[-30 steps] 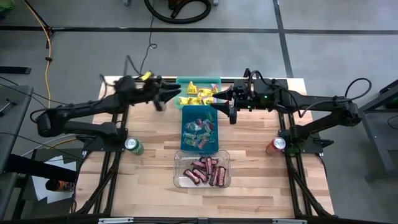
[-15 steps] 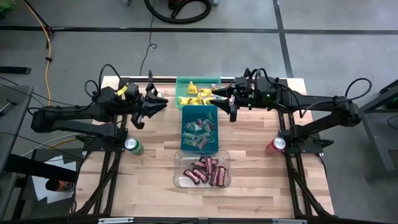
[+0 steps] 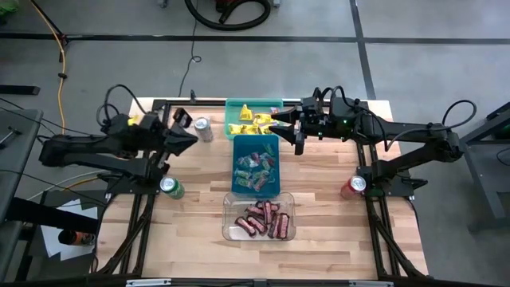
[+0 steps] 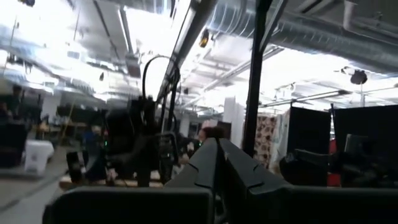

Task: Sort candy
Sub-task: Return to Home Position

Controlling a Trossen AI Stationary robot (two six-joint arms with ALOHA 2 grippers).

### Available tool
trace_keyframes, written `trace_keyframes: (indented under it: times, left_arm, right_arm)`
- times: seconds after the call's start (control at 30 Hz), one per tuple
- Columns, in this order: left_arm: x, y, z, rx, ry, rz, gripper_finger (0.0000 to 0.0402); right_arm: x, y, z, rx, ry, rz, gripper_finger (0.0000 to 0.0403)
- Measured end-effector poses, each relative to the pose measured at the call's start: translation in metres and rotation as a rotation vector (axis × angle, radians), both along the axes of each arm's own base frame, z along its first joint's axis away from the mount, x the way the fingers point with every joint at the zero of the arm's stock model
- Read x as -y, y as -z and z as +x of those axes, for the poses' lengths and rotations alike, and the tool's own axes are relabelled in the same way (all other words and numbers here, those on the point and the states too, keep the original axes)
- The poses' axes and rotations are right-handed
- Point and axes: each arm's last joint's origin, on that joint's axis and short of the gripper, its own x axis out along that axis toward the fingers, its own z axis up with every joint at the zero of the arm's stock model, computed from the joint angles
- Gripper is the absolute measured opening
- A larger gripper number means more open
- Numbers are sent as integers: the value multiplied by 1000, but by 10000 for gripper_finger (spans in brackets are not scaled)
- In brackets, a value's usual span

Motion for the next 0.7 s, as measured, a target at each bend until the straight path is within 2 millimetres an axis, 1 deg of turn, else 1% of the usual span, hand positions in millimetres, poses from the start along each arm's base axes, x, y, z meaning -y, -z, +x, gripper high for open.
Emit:
trace_keyframes:
  times: [0.13, 0.37, 0.5, 0.6, 0.7]
  left_arm:
    - [1, -3, -10, 21, 2, 34, 0]
    - [1, 5, -25, -98, -7, 45, 0]
    - [1, 5, -33, -93, -10, 53, 0]
    - [1, 12, -38, -88, -17, 69, 0]
    - [1, 24, -42, -97, -15, 60, 0]
  right_arm:
    - [0, 0, 0, 0, -12, 1, 222]
    - [-2, 0, 0, 2, -74, 3, 222]
    - [-2, -2, 0, 24, -77, 0, 222]
    - [-2, -4, 0, 38, -78, -2, 222]
    - [-3, -5, 0, 50, -95, -3, 214]
